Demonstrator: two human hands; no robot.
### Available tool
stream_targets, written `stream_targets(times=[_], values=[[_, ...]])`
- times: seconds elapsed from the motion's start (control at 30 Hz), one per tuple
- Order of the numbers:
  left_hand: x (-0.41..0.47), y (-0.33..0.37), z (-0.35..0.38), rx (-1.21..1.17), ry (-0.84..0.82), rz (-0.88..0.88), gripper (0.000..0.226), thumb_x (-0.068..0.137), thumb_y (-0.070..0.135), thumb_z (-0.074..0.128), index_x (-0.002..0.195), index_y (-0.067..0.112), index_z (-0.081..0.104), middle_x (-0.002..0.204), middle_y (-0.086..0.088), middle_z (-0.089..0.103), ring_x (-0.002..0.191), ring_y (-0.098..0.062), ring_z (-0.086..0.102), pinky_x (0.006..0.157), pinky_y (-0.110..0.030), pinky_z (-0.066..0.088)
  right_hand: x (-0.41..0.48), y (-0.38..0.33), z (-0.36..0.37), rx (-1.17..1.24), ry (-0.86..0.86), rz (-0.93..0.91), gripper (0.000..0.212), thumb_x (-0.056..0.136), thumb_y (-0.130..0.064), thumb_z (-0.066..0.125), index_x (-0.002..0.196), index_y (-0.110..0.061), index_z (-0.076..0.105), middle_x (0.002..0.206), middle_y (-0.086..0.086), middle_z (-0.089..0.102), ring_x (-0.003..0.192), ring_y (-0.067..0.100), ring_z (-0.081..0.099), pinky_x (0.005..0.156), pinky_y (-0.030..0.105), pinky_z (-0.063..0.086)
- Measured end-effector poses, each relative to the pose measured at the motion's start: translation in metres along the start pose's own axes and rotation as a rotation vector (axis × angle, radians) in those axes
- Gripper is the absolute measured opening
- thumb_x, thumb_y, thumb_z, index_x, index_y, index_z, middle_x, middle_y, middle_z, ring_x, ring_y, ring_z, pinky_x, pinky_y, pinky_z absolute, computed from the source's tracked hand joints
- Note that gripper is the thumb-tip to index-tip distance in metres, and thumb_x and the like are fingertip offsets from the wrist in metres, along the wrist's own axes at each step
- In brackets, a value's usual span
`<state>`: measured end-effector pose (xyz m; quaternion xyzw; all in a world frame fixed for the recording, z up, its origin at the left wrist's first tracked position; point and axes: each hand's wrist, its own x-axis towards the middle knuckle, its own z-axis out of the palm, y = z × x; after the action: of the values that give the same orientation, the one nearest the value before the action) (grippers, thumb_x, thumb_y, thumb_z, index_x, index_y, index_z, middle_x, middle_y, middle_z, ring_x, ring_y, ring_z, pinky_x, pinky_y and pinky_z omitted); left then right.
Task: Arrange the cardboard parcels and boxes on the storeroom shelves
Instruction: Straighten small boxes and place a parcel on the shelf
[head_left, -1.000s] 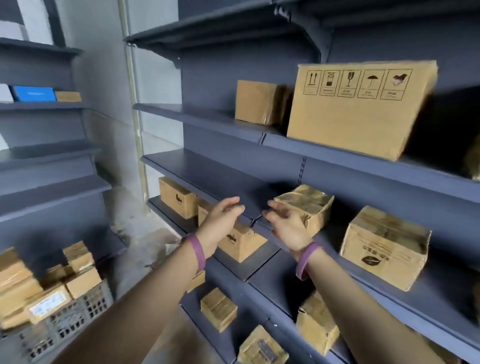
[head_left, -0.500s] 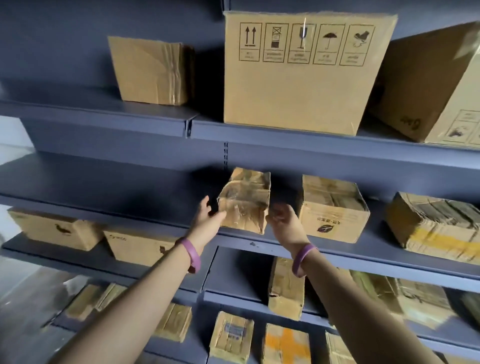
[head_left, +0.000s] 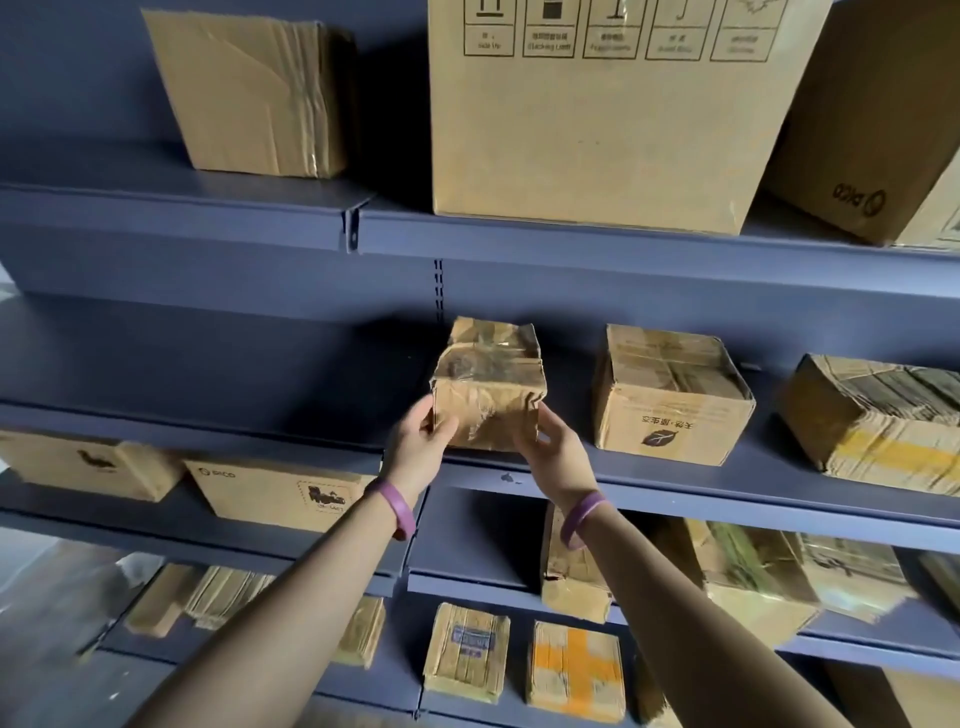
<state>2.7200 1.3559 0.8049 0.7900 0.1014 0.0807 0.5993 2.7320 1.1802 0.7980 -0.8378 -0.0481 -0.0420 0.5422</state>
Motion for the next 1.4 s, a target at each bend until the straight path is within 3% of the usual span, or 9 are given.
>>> stream_targets(times=[0.17,0.27,0.43,0.53,0.67,0.8,0.97,1.13,1.4], values=[[-0.031,0.004,-0.005,-0.29,0.129,0.059,0.008,0.087,0.03,0.068,0.091,0.029,0.062,0.102,-0.016,0.067,0.092,-0.023,0.061,0.083,-0.044,0.052,-0.034,-0.018,-0.002,0.155,0.021,-0.099,0.03,0.098,-0.013,0.059,0.128,-0.016,0.064,0.114,-0.003,0.073,0.108,0.011,0.068,0.099,0.031,0.053],[-0.055,0.01,-0.015,-0.415,0.184,0.081,0.006,0.086,0.028,0.068,0.086,0.024,0.064,0.092,-0.016,0.067,0.085,-0.021,0.058,0.074,-0.037,0.048,-0.058,-0.03,-0.002,0.426,0.046,-0.023,0.034,0.099,-0.024,0.059,0.133,-0.021,0.061,0.125,-0.002,0.069,0.117,0.01,0.064,0.102,0.031,0.052],[-0.078,0.019,-0.034,-0.684,0.232,-0.042,0.01,0.098,0.011,0.062,0.094,0.018,0.067,0.092,0.001,0.065,0.089,-0.014,0.058,0.074,-0.025,0.049,-0.079,-0.044,-0.005,0.748,0.097,0.067,0.025,0.1,-0.025,0.054,0.123,-0.022,0.063,0.123,0.009,0.067,0.097,0.017,0.066,0.074,0.021,0.057],[-0.09,0.019,-0.05,-0.739,0.217,-0.093,0.011,0.1,0.011,0.059,0.105,0.016,0.067,0.104,-0.002,0.071,0.096,-0.012,0.065,0.074,-0.023,0.053,-0.084,-0.042,0.002,0.769,0.184,0.147,0.051,0.083,-0.04,0.067,0.131,-0.028,0.051,0.138,0.012,0.053,0.114,0.023,0.063,0.081,0.026,0.059],[-0.1,0.008,-0.07,-0.84,0.151,-0.159,0.021,0.102,0.01,0.052,0.118,0.007,0.065,0.117,-0.01,0.071,0.103,-0.017,0.069,0.07,-0.021,0.058,-0.092,-0.035,0.005,1.026,0.136,0.256,0.059,0.097,-0.03,0.061,0.148,-0.029,0.033,0.134,0.012,0.062,0.112,0.029,0.068,0.088,0.038,0.059],[-0.106,0.006,-0.079,-0.872,0.098,-0.175,0.021,0.104,0.011,0.048,0.114,0.006,0.066,0.119,-0.012,0.072,0.097,-0.016,0.073,0.084,-0.029,0.06,-0.106,-0.046,0.006,1.231,-0.036,0.244,0.052,0.089,-0.033,0.061,0.138,-0.02,0.053,0.126,0.009,0.068,0.104,0.025,0.072,0.077,0.034,0.061],[-0.105,0.004,-0.08,-1.112,0.074,-0.243,0.044,0.102,0.038,0.048,0.138,0.013,0.054,0.129,-0.012,0.068,0.121,-0.026,0.064,0.088,-0.037,0.06,-0.111,-0.057,0.018,1.262,0.059,0.259,0.037,0.092,-0.01,0.063,0.128,-0.005,0.056,0.118,0.016,0.07,0.095,0.023,0.073,0.07,0.027,0.061],[-0.13,0.008,-0.067,-1.355,-0.155,-0.258,0.091,0.07,0.066,0.071,0.137,0.007,0.054,0.135,-0.023,0.061,0.126,-0.039,0.058,0.101,-0.057,0.047,-0.108,-0.066,0.039,1.163,0.242,0.228,0.026,0.089,-0.002,0.068,0.107,-0.011,0.052,0.115,0.018,0.067,0.096,0.023,0.071,0.072,0.03,0.06],[-0.12,0.012,-0.056,-1.214,-0.067,-0.231,0.038,0.1,0.02,0.05,0.134,0.006,0.056,0.129,-0.018,0.066,0.115,-0.027,0.068,0.083,-0.041,0.061,-0.117,-0.066,0.06,1.053,0.251,0.129,0.044,0.076,-0.006,0.082,0.108,-0.012,0.052,0.117,0.017,0.065,0.104,0.022,0.067,0.082,0.035,0.058]])
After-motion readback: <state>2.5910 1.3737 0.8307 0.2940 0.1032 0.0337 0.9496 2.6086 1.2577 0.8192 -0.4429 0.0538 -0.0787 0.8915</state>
